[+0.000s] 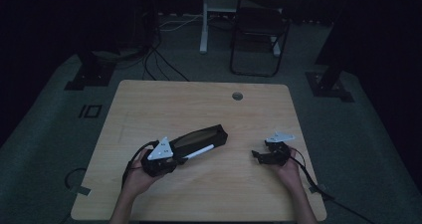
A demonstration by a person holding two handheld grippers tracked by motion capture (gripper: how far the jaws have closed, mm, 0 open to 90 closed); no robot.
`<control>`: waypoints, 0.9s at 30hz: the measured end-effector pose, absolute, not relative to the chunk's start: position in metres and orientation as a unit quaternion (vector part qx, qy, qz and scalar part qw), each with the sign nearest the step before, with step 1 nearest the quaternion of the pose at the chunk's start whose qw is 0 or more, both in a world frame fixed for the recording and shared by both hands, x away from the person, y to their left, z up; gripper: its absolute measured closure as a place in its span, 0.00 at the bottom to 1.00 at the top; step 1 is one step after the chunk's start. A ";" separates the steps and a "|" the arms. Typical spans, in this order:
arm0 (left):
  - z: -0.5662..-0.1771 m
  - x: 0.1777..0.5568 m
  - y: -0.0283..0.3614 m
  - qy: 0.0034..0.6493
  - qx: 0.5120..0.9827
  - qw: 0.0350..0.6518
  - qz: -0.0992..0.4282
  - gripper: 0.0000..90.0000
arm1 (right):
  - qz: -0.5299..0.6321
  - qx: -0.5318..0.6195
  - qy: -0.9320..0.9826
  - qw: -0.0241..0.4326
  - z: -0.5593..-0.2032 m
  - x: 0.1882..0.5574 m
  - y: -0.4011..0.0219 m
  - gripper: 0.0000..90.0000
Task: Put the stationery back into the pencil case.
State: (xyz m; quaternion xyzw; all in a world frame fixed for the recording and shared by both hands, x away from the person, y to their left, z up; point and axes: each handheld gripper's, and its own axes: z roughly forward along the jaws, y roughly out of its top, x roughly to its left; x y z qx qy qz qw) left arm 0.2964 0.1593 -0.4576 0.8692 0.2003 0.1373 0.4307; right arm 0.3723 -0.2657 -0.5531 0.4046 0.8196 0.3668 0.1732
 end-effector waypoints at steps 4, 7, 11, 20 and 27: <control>-0.455 0.296 0.161 0.199 0.869 0.431 0.138 0.88 | 0.366 0.404 0.820 0.174 -0.553 0.372 -0.266 0.25; -0.452 0.296 0.163 0.200 0.868 0.432 0.141 0.88 | 0.366 0.404 0.820 0.174 -0.553 0.372 -0.266 0.25; -0.446 0.297 0.168 0.201 0.865 0.436 0.145 0.88 | 0.366 0.405 0.820 0.174 -0.553 0.372 -0.265 0.25; -0.440 0.297 0.176 0.203 0.862 0.439 0.151 0.88 | 0.366 0.404 0.820 0.175 -0.553 0.372 -0.265 0.25; -0.432 0.299 0.182 0.202 0.857 0.447 0.157 0.88 | 0.366 0.404 0.820 0.175 -0.553 0.372 -0.265 0.25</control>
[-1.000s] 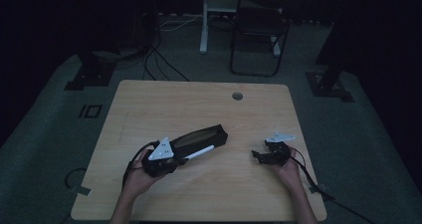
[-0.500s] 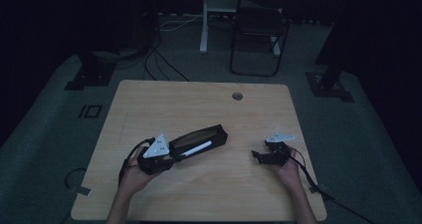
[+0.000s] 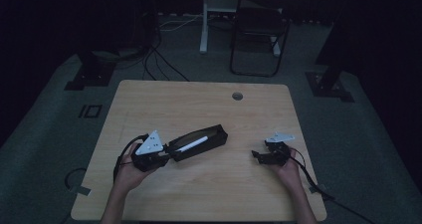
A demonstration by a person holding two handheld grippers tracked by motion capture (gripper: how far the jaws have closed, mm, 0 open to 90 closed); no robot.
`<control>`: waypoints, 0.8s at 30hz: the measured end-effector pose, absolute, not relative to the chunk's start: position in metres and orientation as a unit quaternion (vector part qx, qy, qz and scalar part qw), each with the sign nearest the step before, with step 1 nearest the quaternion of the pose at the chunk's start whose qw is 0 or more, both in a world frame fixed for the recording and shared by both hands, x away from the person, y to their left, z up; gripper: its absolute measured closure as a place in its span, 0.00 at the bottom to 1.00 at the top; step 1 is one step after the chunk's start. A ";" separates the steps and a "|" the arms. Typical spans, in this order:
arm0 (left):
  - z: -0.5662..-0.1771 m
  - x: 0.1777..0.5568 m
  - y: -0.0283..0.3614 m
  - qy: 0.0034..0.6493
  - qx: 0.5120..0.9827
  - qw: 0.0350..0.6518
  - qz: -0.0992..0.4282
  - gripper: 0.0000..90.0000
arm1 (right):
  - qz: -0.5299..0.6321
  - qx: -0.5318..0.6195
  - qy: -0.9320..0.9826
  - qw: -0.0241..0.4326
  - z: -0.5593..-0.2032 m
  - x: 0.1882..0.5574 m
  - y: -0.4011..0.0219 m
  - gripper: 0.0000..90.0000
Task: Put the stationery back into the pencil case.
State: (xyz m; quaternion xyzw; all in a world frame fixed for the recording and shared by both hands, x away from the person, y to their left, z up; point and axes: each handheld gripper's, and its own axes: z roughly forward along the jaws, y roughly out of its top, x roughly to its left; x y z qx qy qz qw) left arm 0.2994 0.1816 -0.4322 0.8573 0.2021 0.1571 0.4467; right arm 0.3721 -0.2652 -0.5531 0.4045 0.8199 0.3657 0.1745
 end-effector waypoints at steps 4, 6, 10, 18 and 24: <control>-0.430 0.300 0.184 0.204 0.856 0.448 0.160 0.88 | 0.366 0.404 0.820 0.175 -0.553 0.372 -0.265 0.25; -0.429 0.300 0.185 0.205 0.854 0.450 0.162 0.88 | 0.366 0.405 0.820 0.175 -0.553 0.372 -0.265 0.25; -0.427 0.300 0.186 0.204 0.853 0.452 0.163 0.88 | 0.366 0.404 0.820 0.175 -0.553 0.372 -0.265 0.25; -0.420 0.301 0.187 0.202 0.852 0.452 0.170 0.88 | 0.366 0.404 0.820 0.175 -0.553 0.372 -0.265 0.25; -0.415 0.303 0.187 0.200 0.850 0.455 0.176 0.88 | 0.366 0.404 0.820 0.175 -0.553 0.372 -0.265 0.25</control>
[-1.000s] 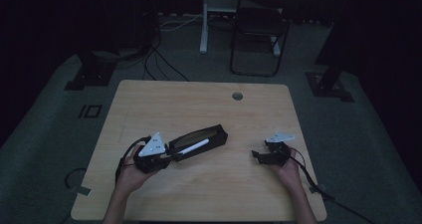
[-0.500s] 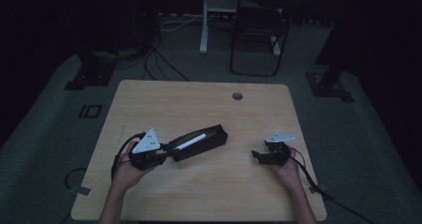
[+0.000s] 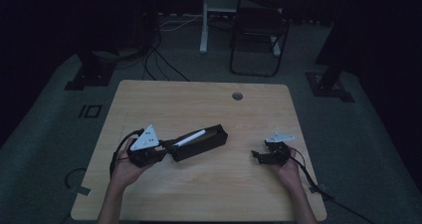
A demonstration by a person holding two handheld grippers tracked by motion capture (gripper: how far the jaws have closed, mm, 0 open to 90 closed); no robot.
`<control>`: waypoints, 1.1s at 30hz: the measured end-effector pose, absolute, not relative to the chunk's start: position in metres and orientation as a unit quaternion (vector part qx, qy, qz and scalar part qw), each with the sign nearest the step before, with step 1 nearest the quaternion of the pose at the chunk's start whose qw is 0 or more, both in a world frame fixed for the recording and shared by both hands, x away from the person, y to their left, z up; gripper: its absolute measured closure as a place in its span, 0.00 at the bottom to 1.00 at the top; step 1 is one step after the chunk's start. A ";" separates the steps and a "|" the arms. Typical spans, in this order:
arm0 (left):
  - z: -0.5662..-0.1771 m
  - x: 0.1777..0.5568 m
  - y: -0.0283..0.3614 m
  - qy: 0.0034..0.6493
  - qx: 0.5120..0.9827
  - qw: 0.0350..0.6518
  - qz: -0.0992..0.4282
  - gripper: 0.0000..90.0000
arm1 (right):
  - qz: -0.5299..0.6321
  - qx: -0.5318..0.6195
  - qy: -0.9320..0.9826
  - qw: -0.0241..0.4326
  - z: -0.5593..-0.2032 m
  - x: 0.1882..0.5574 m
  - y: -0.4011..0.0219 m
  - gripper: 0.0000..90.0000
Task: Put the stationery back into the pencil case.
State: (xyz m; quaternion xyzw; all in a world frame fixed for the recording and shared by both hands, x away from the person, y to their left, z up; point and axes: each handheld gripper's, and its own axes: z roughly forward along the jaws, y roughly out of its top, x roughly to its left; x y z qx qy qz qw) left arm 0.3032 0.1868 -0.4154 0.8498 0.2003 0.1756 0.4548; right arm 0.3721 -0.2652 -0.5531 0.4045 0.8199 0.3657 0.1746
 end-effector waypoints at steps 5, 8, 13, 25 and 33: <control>-0.412 0.304 0.187 0.202 0.845 0.463 0.178 0.88 | 0.366 0.404 0.820 0.175 -0.553 0.372 -0.265 0.25; -0.410 0.306 0.187 0.203 0.842 0.466 0.181 0.88 | 0.366 0.404 0.820 0.175 -0.553 0.372 -0.265 0.25; -0.408 0.309 0.186 0.205 0.841 0.466 0.184 0.88 | 0.366 0.404 0.820 0.175 -0.553 0.372 -0.265 0.25; -0.403 0.318 0.184 0.208 0.834 0.475 0.190 0.88 | 0.366 0.405 0.820 0.175 -0.553 0.372 -0.265 0.25; -0.403 0.326 0.181 0.207 0.835 0.474 0.187 0.88 | 0.366 0.405 0.820 0.174 -0.553 0.372 -0.265 0.25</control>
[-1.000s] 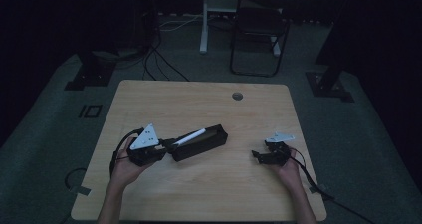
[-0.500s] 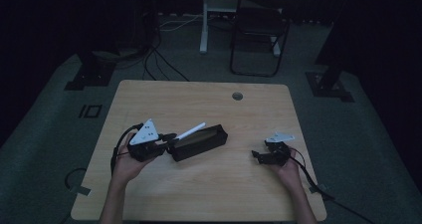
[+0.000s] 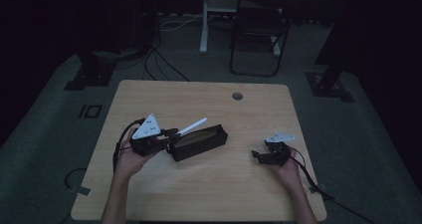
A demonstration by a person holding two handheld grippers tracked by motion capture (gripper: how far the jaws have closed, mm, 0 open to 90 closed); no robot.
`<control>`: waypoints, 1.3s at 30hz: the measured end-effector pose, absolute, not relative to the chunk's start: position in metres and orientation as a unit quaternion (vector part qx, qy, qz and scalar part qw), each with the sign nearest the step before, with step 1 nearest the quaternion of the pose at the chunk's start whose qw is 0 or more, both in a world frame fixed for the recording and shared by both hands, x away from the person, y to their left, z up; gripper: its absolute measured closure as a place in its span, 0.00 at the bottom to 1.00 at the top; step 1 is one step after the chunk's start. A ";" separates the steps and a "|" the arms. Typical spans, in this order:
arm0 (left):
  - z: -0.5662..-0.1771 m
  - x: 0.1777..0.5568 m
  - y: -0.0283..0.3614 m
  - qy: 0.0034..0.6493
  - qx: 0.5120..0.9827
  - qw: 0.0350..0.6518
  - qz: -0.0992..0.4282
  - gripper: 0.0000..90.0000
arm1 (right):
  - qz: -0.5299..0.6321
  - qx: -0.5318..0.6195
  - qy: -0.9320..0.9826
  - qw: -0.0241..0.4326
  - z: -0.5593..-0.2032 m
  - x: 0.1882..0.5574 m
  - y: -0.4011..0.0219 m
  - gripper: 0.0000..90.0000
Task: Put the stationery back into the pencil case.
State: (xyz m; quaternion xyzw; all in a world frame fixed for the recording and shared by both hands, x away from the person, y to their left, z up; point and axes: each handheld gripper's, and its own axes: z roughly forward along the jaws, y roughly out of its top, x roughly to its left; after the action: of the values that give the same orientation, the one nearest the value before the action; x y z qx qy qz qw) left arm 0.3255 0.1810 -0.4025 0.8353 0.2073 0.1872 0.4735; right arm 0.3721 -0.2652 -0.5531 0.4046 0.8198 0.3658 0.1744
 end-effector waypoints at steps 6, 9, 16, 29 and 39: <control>-0.401 0.329 0.179 0.206 0.836 0.472 0.188 0.88 | 0.366 0.404 0.820 0.174 -0.553 0.372 -0.265 0.25; -0.400 0.331 0.178 0.205 0.837 0.471 0.187 0.88 | 0.366 0.402 0.821 0.174 -0.553 0.373 -0.265 0.25; -0.400 0.337 0.175 0.202 0.839 0.470 0.185 0.88 | 0.366 0.401 0.821 0.174 -0.553 0.375 -0.265 0.25; -0.406 0.346 0.168 0.197 0.842 0.471 0.173 0.88 | 0.366 0.401 0.821 0.174 -0.553 0.375 -0.265 0.25; -0.409 0.351 0.163 0.198 0.842 0.473 0.168 0.88 | 0.366 0.401 0.821 0.174 -0.553 0.374 -0.265 0.25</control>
State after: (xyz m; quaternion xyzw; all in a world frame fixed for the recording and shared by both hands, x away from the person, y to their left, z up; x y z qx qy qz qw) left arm 0.3510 0.1625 -0.4094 0.8419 0.1983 0.1678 0.4729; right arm 0.3745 -0.2651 -0.5531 0.4014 0.8214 0.3661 0.1736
